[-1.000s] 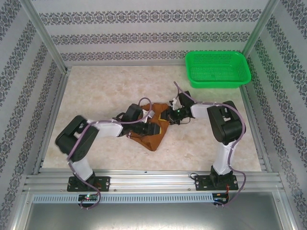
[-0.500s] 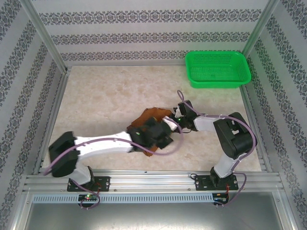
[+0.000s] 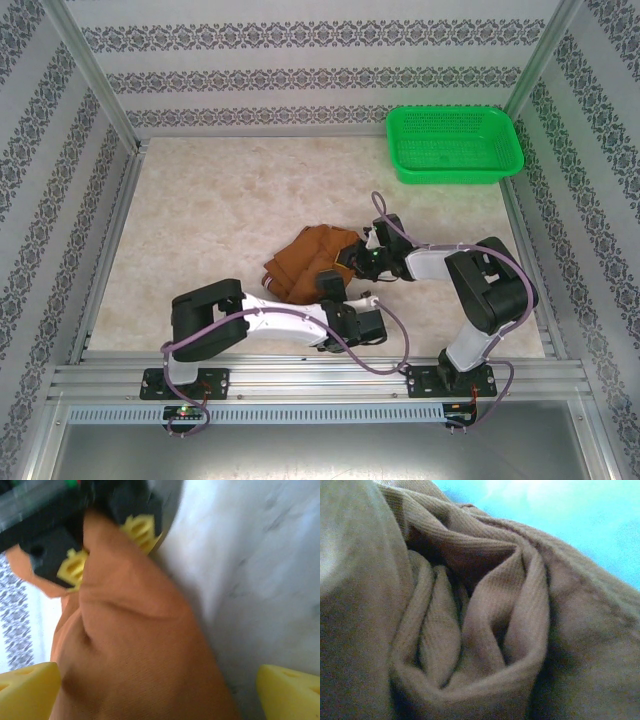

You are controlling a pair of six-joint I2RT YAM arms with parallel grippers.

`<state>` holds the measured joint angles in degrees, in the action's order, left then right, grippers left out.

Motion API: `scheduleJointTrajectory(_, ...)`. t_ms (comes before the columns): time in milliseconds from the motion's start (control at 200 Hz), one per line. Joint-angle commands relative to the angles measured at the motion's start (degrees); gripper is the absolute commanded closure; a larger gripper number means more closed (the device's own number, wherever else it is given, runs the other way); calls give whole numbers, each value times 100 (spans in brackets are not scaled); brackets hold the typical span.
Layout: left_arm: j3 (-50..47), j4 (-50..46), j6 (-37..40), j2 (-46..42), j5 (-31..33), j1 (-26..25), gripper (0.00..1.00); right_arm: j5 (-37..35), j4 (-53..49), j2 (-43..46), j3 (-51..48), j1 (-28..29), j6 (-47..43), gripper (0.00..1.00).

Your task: Roll up the long pants

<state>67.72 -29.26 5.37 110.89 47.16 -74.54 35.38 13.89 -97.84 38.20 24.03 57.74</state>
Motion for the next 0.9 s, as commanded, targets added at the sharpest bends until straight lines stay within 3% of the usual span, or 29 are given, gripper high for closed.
scheduleJointTrajectory(0,-60,-525,-306,214,568,137,0,-260,-703,-536,-454,-17,119,100)
scheduleJointTrajectory(140,-63,-728,-665,405,447,664,0,-189,-585,-540,-519,-29,168,100)
scheduleJointTrajectory(215,46,-768,-771,524,-288,1219,1,-176,-547,-472,-580,-50,183,100)
scheduleJointTrajectory(260,94,-718,-752,612,-924,1539,8,-141,-532,-415,-631,-78,186,100)
scheduleJointTrajectory(290,160,-730,-704,693,-1483,1783,19,-125,-515,-375,-674,-98,205,100)
scheduleJointTrajectory(335,214,-717,-642,831,-1989,1988,45,-111,-515,-288,-738,-146,215,100)
scheduleJointTrajectory(355,214,-683,-600,880,-2155,2038,62,-97,-519,-252,-758,-164,218,100)
scheduleJointTrajectory(360,219,-676,-586,890,-2205,2044,73,-95,-523,-239,-764,-167,215,100)
scheduleJointTrajectory(365,216,-664,-579,899,-2239,2051,73,-93,-526,-224,-767,-173,213,100)
scheduleJointTrajectory(375,215,-639,-573,912,-2277,2060,89,-88,-527,-197,-780,-189,219,100)
scheduleJointTrajectory(390,230,-650,-581,938,-2333,2058,100,-84,-534,-161,-805,-205,220,100)
scheduleJointTrajectory(600,12,-489,-582,609,-4590,2058,100,188,-751,429,-742,-588,97,100)
scheduleJointTrajectory(614,25,-485,-589,570,-4847,2066,100,243,-775,497,-695,-623,60,93)
scheduleJointTrajectory(659,119,-545,-620,470,-5572,2089,100,376,-878,744,-527,-709,-58,60)
scheduleJointTrajectory(684,160,-543,-672,403,-5837,2084,100,380,-1006,923,-409,-767,-125,50)
scheduleJointTrajectory(779,329,-480,-849,246,-7054,2207,100,27,-1859,1702,201,-895,-557,33)
scheduleJointTrajectory(804,365,-446,-913,227,-7255,2236,100,-131,-2148,1899,406,-917,-711,23)
scheduleJointTrajectory(894,480,-347,-1003,239,-8172,2440,100,-380,-2993,2381,1071,-1085,-1151,20)
